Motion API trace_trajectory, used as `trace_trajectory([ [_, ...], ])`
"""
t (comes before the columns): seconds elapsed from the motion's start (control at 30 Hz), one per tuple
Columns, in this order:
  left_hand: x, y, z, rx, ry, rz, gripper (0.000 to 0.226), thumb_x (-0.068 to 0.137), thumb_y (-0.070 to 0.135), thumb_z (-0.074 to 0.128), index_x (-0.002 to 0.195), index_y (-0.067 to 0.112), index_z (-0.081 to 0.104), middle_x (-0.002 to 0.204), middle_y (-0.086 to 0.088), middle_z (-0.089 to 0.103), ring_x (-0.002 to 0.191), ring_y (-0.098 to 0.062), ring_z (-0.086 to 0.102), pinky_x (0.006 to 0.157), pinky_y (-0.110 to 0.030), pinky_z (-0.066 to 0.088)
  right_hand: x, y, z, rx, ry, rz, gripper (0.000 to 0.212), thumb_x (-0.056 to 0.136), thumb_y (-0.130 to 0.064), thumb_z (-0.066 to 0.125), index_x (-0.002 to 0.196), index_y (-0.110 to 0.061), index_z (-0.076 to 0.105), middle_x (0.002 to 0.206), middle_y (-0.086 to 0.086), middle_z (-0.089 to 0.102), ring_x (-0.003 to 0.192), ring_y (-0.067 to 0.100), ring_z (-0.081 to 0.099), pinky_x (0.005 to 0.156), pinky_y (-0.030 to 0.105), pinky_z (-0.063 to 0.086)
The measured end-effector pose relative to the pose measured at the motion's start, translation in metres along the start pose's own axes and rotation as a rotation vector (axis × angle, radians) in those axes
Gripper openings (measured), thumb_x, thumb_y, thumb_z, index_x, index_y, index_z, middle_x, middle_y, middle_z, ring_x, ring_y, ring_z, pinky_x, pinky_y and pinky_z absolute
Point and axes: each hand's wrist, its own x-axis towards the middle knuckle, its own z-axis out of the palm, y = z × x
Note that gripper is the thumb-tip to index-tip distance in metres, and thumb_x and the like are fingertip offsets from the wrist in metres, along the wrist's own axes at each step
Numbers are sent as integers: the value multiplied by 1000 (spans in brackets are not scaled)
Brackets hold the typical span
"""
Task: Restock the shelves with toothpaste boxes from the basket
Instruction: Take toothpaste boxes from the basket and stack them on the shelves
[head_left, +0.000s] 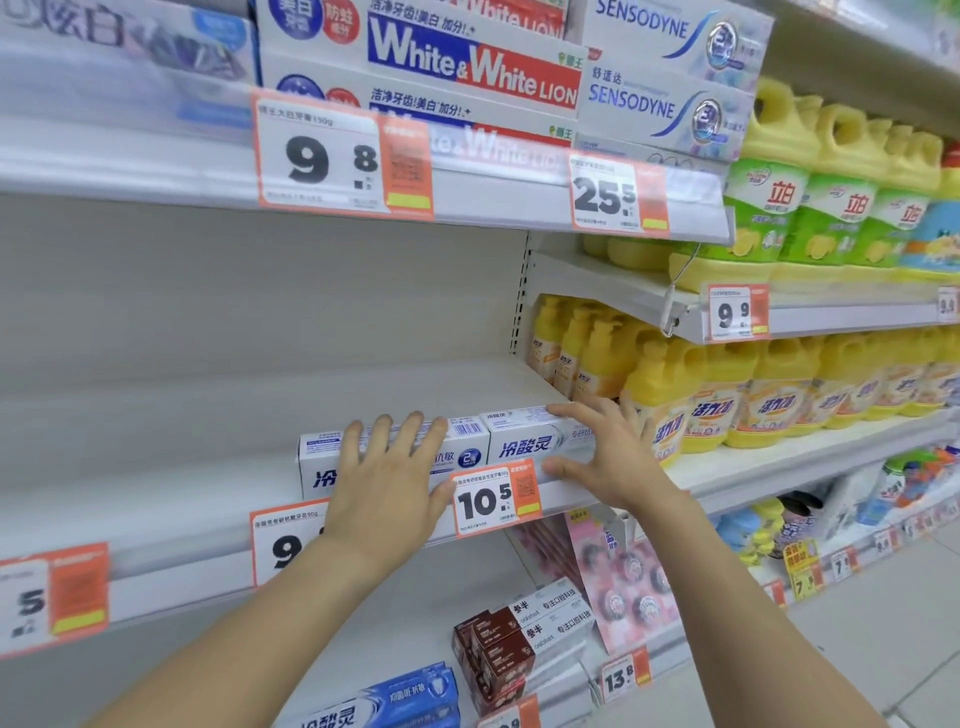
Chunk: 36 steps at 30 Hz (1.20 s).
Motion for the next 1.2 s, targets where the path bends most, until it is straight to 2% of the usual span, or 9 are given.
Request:
trace_trajectory([
  [0.13, -2, -2, -17, -155, 3, 41, 66, 98, 48, 48, 155, 30, 22, 165, 3, 18, 152, -30, 6, 123, -49, 2, -14, -28, -5, -84, 147, -71, 70, 76, -48, 81, 139, -40, 50, 150, 0, 37, 147, 28, 19, 117, 59, 20],
  [0.2, -20, -7, -27, -272, 174, 93, 57, 93, 38, 54, 147, 25, 39, 157, 0, 34, 149, -28, 19, 122, -48, 14, -26, -57, -4, 28, 234, -193, 57, 80, -31, 79, 132, -28, 57, 132, -1, 50, 125, 20, 47, 103, 46, 43],
  [0.3, -77, -27, -37, -527, 379, 130, 32, 87, 27, 57, 119, 22, 58, 121, 8, 58, 115, -13, 53, 99, -30, 40, -59, -112, 8, 274, 144, -320, 19, 83, -17, 74, 101, -20, 68, 89, -9, 67, 80, 6, 63, 76, 26, 52],
  [0.43, -182, -79, -3, -601, -35, 47, 7, 88, 38, 54, 93, 34, 56, 88, 20, 59, 81, 0, 57, 72, -22, 46, -110, -177, 62, 326, -386, -362, 9, 83, -18, 77, 89, -14, 71, 76, -5, 69, 67, 8, 63, 67, 17, 49],
  [0.53, -256, -125, 59, -551, -464, -58, 6, 89, 35, 57, 92, 39, 53, 93, 16, 62, 84, -3, 58, 79, -31, 51, -142, -211, 123, 118, -910, -363, 33, 83, -33, 80, 108, -13, 70, 93, -3, 70, 77, 11, 60, 77, 23, 49],
  [0.63, -321, -157, 111, -460, -798, -211, 30, 92, 35, 61, 120, 27, 56, 122, 2, 62, 109, -16, 58, 94, -31, 47, -174, -226, 189, -50, -1184, -335, 51, 81, -49, 79, 118, -16, 68, 118, -5, 65, 96, 13, 58, 89, 27, 49],
  [0.83, -384, -170, 151, -505, -1032, -305, 90, 82, 57, 70, 155, 30, 25, 155, 1, 36, 139, -22, 38, 114, -36, 33, -245, -224, 273, -14, -1393, -190, 77, 71, -58, 83, 134, -23, 53, 130, -2, 57, 116, 21, 57, 100, 34, 47],
  [1.07, -370, -159, 153, -565, -1032, -294, 80, 85, 39, 75, 150, 33, 29, 135, 1, 47, 118, -22, 55, 100, -34, 46, -300, -226, 295, -26, -1291, -251, 94, 64, -82, 67, 141, -35, 44, 134, 1, 42, 114, 22, 50, 92, 33, 47],
  [1.2, -366, -174, 148, -491, -1052, -324, 63, 87, 38, 73, 141, 24, 45, 131, 1, 57, 113, -21, 59, 97, -36, 48, -316, -236, 293, 15, -1197, -231, 78, 87, -52, 68, 145, -12, 34, 131, 11, 41, 117, 29, 53, 88, 32, 47],
])
